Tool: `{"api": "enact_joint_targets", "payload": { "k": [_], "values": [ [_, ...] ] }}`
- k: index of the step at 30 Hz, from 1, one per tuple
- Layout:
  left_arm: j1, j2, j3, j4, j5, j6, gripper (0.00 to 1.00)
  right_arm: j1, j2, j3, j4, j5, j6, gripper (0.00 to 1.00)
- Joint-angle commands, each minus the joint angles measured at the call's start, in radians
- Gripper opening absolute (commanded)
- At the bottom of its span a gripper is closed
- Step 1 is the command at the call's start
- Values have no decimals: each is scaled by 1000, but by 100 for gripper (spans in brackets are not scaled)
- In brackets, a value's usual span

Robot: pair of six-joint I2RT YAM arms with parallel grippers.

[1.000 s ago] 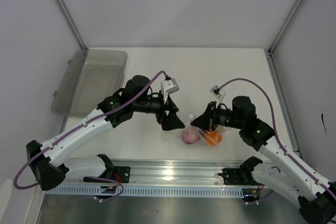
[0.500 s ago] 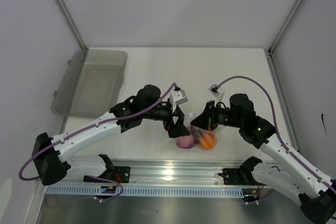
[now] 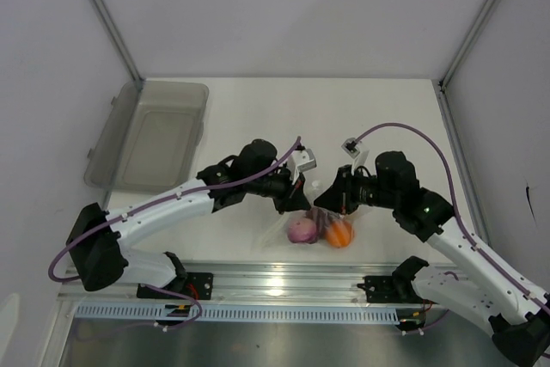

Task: Place the food in the zip-top bag and seal the zipper
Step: Zip the zipper food storage bag at the center of the board.

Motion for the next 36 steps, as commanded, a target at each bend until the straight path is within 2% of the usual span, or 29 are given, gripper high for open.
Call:
{"api": "enact_joint_targets", "payload": {
  "k": [1,2,3,5,9,18,24,31,36],
  "values": [
    [-5,8,47,-24,24,4,0,7,9,107,-43,10,-36,6],
    [-5,1,46,-29,26,5,1,7,18,125,-67,20,-65,11],
    [-5,-18,44,-39,26,10,1,7,37,144,-97,42,-82,26],
    [-5,-43,46,-53,29,22,1,5,52,199,-175,71,-131,42],
    [1,-100,75,-99,67,49,1,-9,44,244,-222,61,-179,54],
    [16,-241,50,-52,225,73,1,-42,-12,198,-96,-176,-211,49],
    [18,-240,46,-44,251,54,1,-42,-34,147,39,-333,-190,49],
    [20,-212,55,-42,258,22,1,-33,-49,86,132,-427,-139,50],
    [27,-190,89,-59,233,-22,0,-9,-72,12,179,-404,-101,47]
  ]
}}
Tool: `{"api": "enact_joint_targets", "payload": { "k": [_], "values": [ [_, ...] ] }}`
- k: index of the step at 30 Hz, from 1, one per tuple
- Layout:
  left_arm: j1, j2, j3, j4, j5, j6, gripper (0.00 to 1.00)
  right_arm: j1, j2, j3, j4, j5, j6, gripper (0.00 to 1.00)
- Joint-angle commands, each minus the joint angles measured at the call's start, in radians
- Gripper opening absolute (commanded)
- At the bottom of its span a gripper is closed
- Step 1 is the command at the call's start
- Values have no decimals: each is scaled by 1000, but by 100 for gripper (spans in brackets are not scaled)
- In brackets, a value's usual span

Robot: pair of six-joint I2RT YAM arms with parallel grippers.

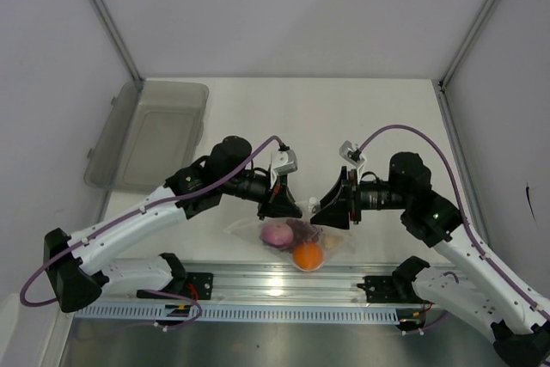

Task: Place the food in the zip-top bag and seal the zipper
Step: Zip the zipper food storage bag at the center of the board.

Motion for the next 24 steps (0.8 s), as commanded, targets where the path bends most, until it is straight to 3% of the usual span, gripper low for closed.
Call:
{"api": "enact_joint_targets", "payload": {
  "k": [1,8,18,21,22,24],
  "values": [
    [8,16,80,28,16,-43,1,12,-25,-35,90,-14,43,47],
    [8,36,93,39,50,-77,0,15,-41,-125,236,27,100,43],
    [10,27,73,45,77,-82,1,15,-28,-205,417,55,139,27],
    [13,27,64,48,90,-82,1,17,-30,-197,416,61,136,10],
    [14,29,60,48,90,-80,1,17,-31,-191,406,70,131,0],
    [17,29,57,44,87,-77,1,17,-39,-178,373,79,116,0]
  ]
}}
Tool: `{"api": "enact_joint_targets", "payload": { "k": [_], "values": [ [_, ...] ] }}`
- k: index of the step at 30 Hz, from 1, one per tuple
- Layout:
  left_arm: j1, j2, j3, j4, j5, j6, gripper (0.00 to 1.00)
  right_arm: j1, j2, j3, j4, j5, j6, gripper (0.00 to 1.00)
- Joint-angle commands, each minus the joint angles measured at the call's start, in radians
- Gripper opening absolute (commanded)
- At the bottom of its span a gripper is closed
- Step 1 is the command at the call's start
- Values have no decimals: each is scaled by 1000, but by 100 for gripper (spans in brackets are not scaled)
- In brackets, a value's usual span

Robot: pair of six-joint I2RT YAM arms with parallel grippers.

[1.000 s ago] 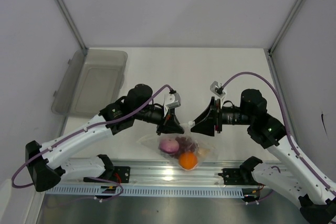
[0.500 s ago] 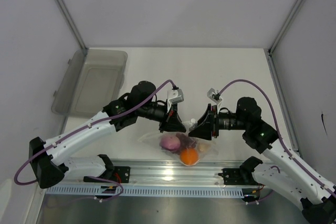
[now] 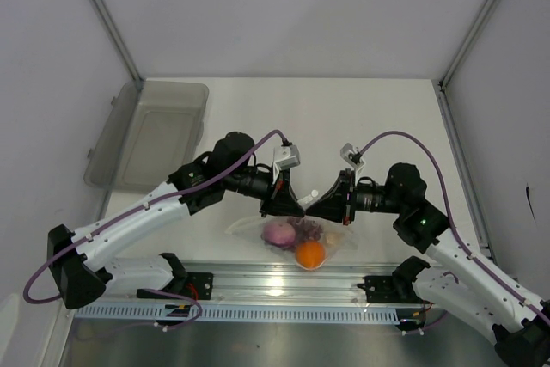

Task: Place the food in the zip-top bag and seal the zipper
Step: Zip the zipper food storage bag at the center of the board.

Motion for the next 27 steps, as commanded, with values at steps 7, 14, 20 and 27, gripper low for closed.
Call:
{"api": "enact_joint_targets", "payload": {
  "k": [7,14,20,27],
  "values": [
    [37,-15,4,45,72,-15,22,5,-39,41,-103,72,-77,0],
    [45,44,85,65,93,-94,60,16,-62,17,-107,49,-81,0],
    [52,130,142,69,112,-198,57,24,-61,23,-129,72,-83,0],
    [52,147,139,126,93,-279,47,36,-67,29,-118,127,-35,0]
  ]
}}
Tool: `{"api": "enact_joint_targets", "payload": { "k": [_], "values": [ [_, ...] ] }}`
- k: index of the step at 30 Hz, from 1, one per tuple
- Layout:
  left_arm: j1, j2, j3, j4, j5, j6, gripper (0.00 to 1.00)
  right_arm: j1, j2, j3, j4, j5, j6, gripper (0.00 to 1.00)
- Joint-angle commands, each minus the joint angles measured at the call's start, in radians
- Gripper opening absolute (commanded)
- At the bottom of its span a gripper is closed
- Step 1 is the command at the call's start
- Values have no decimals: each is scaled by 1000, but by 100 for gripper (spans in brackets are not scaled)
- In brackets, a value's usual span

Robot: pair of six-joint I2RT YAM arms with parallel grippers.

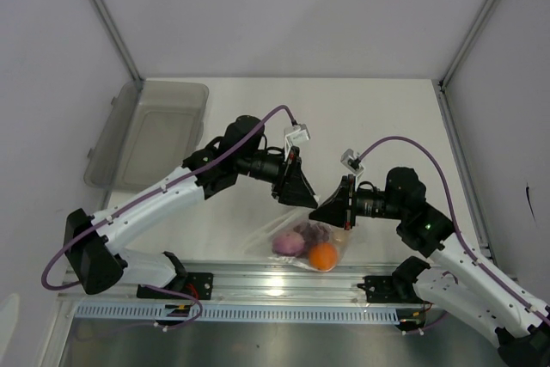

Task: Place the food in the zip-top bag and seal the zipper
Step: Zip the zipper food storage bag at the center of the board.

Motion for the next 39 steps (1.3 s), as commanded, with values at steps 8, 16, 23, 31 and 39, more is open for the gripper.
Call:
{"api": "enact_joint_targets", "payload": {
  "k": [8,16,23,31,39],
  "values": [
    [5,23,32,72,35,-89,38,21,-12,26,45,86,60,0],
    [5,30,40,38,18,-88,25,30,-16,30,27,157,63,0],
    [5,32,50,5,-5,-69,10,42,-35,34,24,227,61,0],
    [5,40,95,-115,-88,-11,1,71,-61,18,65,368,140,0],
    [-6,41,90,-133,-104,0,1,94,-82,17,50,513,198,0]
  ]
}}
